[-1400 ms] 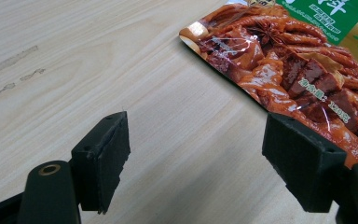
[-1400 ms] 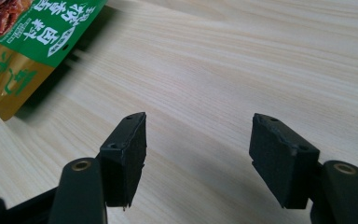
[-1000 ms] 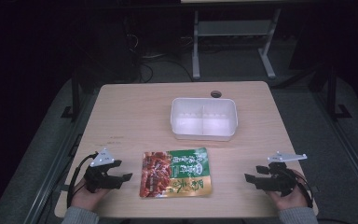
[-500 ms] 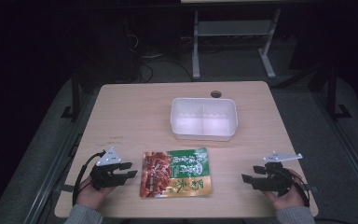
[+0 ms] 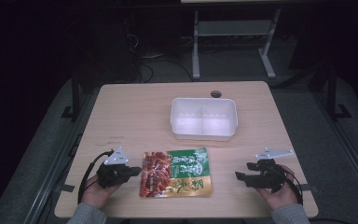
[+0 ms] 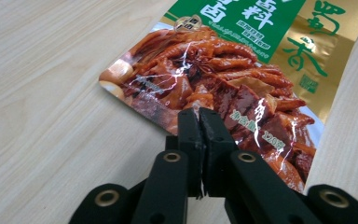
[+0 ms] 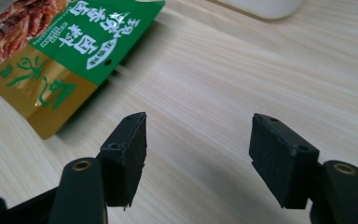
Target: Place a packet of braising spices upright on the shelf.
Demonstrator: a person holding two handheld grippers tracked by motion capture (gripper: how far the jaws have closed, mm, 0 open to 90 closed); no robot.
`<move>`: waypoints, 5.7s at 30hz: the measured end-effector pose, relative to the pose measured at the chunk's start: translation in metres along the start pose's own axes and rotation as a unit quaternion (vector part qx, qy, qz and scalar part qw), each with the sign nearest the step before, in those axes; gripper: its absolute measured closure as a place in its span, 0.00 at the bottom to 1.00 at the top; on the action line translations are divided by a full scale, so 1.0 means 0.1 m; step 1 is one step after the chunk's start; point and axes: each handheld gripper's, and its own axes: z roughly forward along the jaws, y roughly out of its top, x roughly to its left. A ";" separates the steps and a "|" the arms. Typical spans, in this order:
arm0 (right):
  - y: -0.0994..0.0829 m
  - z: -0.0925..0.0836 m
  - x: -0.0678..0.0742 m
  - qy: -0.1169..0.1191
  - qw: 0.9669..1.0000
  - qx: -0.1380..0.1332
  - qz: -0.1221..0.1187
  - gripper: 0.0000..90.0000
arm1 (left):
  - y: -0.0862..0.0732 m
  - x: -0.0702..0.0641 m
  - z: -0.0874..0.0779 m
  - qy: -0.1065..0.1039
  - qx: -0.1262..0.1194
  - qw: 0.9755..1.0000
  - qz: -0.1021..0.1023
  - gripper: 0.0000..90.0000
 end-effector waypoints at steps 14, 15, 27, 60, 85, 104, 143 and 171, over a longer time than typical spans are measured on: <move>0.27 0.12 0.21 0.019 0.999 0.007 -0.026 0.41 | 0.21 -0.03 0.09 -0.008 0.016 1.000 0.015 1.00; 0.30 0.14 0.24 0.021 0.999 0.007 -0.028 0.41 | 0.23 -0.03 0.10 -0.008 0.017 1.000 0.017 1.00; 0.48 0.31 0.39 0.028 0.999 0.019 -0.031 0.41 | 0.26 -0.10 0.18 -0.015 0.027 0.999 0.028 1.00; 0.54 0.75 0.52 0.057 0.994 0.089 -0.010 0.55 | 0.16 -0.10 0.37 -0.022 0.074 0.997 0.031 1.00; 0.52 0.82 0.58 0.090 0.991 0.098 -0.002 0.61 | 0.15 -0.11 0.38 -0.020 0.076 0.996 0.032 1.00; 0.58 1.01 0.68 0.119 0.987 0.104 0.012 0.81 | 0.14 -0.12 0.38 -0.018 0.073 0.997 0.035 0.97; 0.70 0.84 0.58 0.163 0.983 0.071 0.041 1.00 | 0.05 0.01 0.21 0.001 0.048 0.999 0.006 0.75; 1.15 0.48 0.63 0.185 0.980 0.065 0.020 1.00 | -0.02 0.13 0.11 0.021 0.025 0.999 -0.020 0.63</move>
